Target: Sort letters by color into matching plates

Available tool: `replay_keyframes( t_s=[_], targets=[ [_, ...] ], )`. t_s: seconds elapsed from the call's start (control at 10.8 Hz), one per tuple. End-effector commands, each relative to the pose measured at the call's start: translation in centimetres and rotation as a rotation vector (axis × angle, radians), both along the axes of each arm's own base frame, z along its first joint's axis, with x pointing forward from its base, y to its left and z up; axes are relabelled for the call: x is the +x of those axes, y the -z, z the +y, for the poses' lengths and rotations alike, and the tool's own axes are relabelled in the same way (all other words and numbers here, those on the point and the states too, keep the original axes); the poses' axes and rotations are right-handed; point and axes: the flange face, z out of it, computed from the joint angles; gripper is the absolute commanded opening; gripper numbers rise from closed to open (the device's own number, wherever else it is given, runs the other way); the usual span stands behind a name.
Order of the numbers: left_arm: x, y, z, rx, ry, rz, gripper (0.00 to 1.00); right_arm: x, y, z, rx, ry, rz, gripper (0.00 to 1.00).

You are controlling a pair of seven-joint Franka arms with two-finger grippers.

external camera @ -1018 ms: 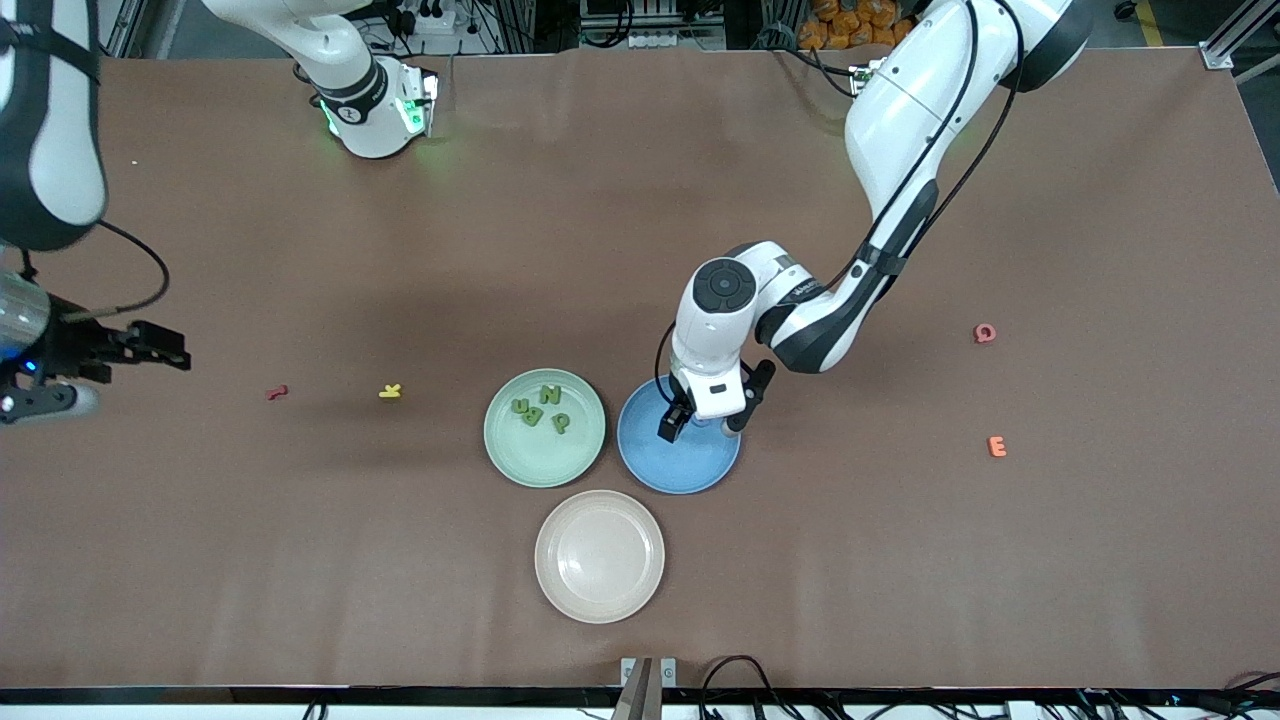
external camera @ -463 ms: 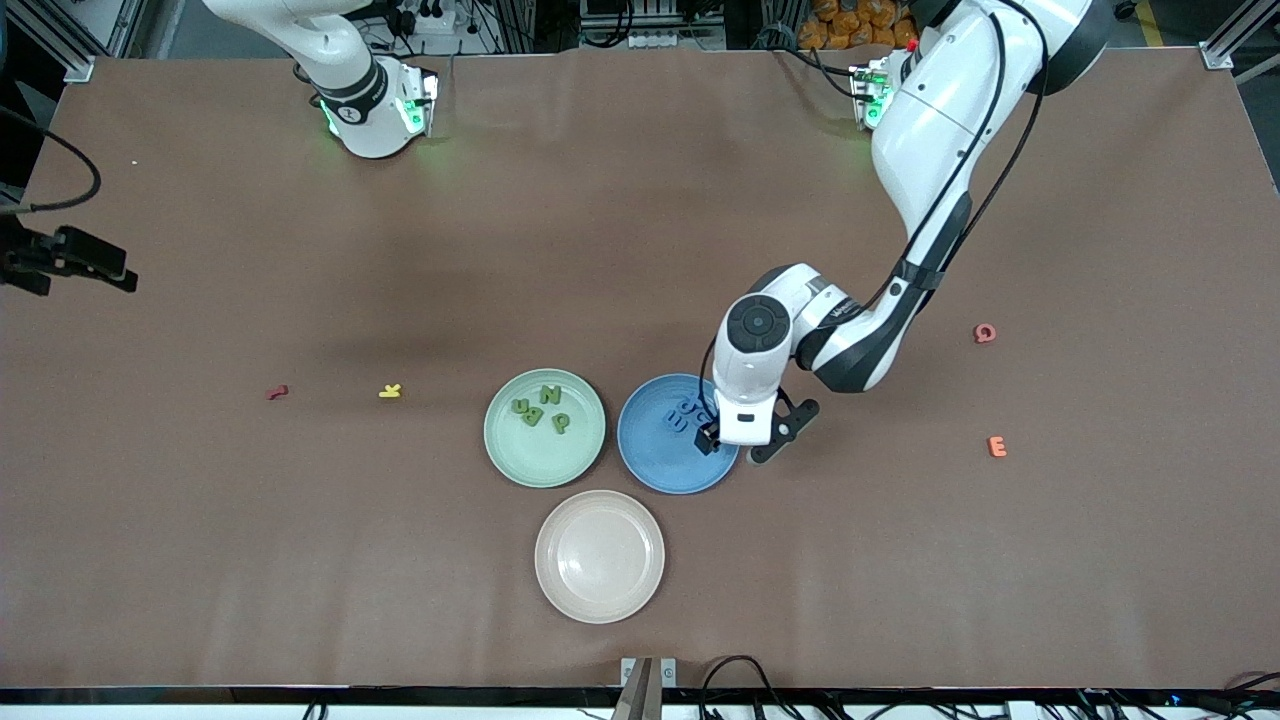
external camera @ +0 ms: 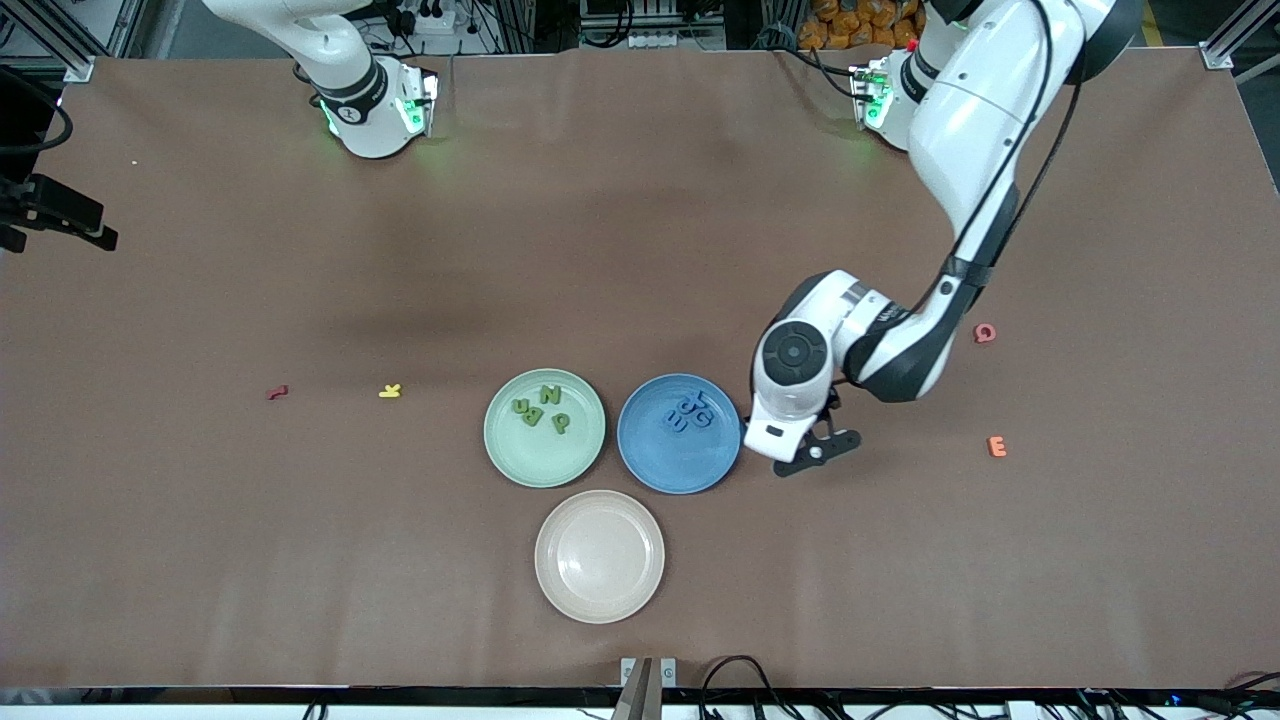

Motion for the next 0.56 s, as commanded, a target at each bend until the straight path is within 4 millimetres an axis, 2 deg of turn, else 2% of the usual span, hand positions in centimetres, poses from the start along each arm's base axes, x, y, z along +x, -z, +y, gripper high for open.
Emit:
replay_keyframes(
  t_s=[0.0,0.19,0.37,0.46],
  targets=[
    [1.2,-3.0,4.7,0.039,0.112,0.071,1.00,0.4,0.4,1.0,-0.036,0.067,-0.013,1.00],
    [2.5,-5.0,8.9,0.058,0.182,0.116,1.00,0.8,1.3,1.5,-0.038,0.078,-0.028,1.00],
    [3.8,-8.3,13.9,0.019,0.262,0.155,1.00,0.9,1.1,1.8,-0.039,0.075,-0.032,1.00],
    [4.1,-9.7,15.5,0.005,0.289,0.159,1.00,0.9,0.7,1.8,-0.039,0.076,-0.035,1.00]
  ],
)
